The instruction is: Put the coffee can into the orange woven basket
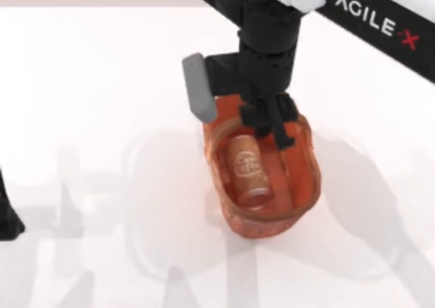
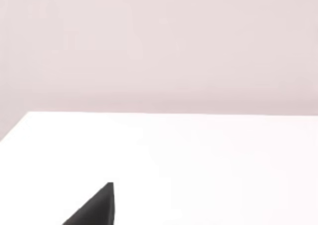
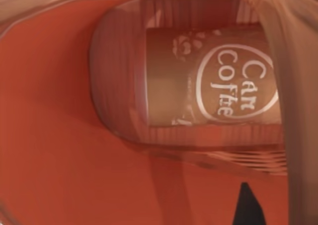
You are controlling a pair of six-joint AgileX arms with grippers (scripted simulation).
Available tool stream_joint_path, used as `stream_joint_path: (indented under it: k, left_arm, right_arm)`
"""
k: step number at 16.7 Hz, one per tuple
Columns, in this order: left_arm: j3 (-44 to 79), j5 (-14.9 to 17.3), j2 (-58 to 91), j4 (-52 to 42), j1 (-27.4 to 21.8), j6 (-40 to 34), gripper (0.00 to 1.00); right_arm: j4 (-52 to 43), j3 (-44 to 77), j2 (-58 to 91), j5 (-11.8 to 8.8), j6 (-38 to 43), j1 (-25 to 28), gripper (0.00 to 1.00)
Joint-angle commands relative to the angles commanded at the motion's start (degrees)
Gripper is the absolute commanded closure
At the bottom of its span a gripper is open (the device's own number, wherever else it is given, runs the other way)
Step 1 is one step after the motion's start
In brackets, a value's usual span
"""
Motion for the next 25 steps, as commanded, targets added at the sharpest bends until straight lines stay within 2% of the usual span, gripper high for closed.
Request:
stream_joint_path:
  k: [19,25]
  left_arm:
    - [0.0,0.0,0.0,0.0,0.0,0.0,0.00]
    - [0.0,0.0,0.0,0.0,0.0,0.0,0.00]
  right_arm:
    - [-0.2,0.2,0.1,0.0,-0.1,-0.1,1.00]
    - [-10.2,11.7,1.3,0.0,-1.6,-1.2,1.00]
